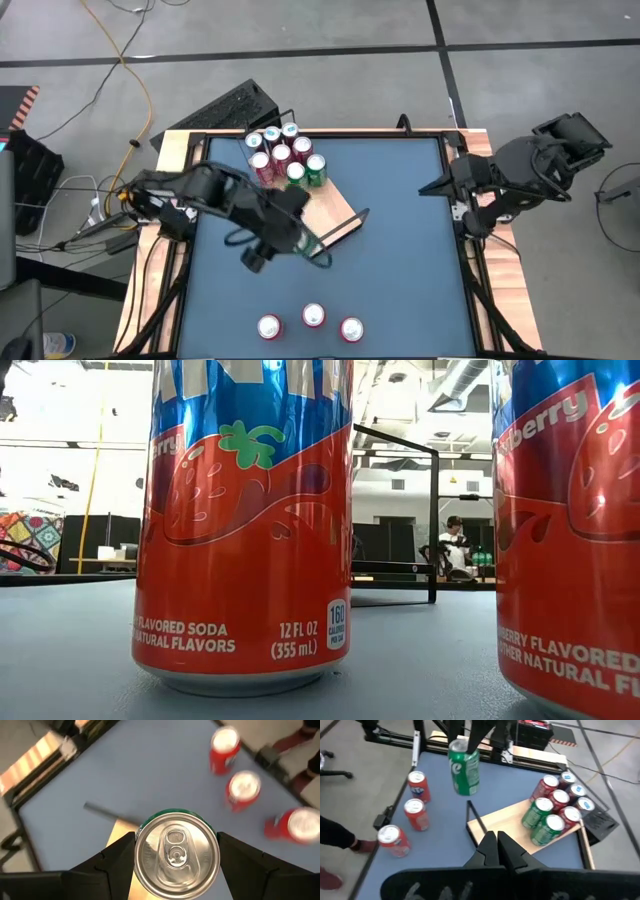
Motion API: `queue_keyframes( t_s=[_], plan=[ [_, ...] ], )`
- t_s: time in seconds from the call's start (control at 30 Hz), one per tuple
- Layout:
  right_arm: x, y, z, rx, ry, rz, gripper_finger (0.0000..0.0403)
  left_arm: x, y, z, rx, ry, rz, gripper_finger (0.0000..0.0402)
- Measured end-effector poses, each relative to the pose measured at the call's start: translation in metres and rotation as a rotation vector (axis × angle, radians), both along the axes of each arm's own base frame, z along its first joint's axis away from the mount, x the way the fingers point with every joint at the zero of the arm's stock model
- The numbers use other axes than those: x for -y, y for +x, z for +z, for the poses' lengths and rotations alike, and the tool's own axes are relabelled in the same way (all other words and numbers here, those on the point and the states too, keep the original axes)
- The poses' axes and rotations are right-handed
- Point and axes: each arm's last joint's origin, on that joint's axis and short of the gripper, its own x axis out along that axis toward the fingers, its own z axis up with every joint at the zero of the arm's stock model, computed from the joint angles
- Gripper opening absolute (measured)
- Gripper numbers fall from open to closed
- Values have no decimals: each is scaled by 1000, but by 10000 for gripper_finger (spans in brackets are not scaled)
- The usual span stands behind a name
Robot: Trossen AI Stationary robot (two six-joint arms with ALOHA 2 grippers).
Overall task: Place canned beverage on shelf
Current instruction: Put the green soda can on the shelf aligned with the other green soda cans
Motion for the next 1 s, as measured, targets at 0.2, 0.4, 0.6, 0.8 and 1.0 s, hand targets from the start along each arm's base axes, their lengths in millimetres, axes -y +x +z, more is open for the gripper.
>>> queue_keyframes(
  t_s=[0.2,0.4,0.6,0.8,1.0],
  plan=[
    [13,11,-3,-1,-60,-59,0,-44,-19,10,-43,66,40,229],
    [27,29,-13,-36,-94,-150,0,-90,-25,5,-122,19,-27,229],
    [38,52,-28,-58,-125,-202,0,-130,-15,-25,-167,-82,-41,229],
    [44,71,-40,-46,-184,-188,0,-143,-32,-70,-260,-55,-73,229],
    [56,88,-51,-29,-200,-235,0,-144,-29,-115,-203,5,-131,234]
  ],
)
